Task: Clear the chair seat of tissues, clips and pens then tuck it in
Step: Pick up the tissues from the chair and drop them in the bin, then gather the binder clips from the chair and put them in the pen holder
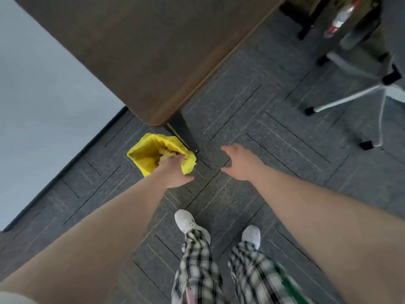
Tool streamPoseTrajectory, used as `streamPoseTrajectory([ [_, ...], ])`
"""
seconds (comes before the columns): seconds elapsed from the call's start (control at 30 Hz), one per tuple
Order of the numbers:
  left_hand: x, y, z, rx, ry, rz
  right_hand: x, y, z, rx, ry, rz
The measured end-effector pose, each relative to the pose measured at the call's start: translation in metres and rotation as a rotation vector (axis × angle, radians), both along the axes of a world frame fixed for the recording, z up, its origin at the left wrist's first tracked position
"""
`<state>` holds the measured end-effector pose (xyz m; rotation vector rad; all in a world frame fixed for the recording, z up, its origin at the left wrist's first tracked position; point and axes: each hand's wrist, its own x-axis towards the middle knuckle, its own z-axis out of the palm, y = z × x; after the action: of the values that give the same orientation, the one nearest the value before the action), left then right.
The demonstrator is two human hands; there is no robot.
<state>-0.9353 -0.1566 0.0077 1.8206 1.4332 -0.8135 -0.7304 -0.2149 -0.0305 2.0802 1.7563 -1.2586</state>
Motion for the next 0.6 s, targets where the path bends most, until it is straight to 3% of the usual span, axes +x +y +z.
streamPoseTrajectory([
  [0.37,0.252,-0.013,0.086,0.085,-0.094,-0.332,0.23,-0.07,0.084,0.029,-0.081,-0.282],
  [0.6,0.389,0.027,0.128,0.166,-0.16,-0.554,0.341,-0.064,0.138,0.078,-0.098,-0.477],
])
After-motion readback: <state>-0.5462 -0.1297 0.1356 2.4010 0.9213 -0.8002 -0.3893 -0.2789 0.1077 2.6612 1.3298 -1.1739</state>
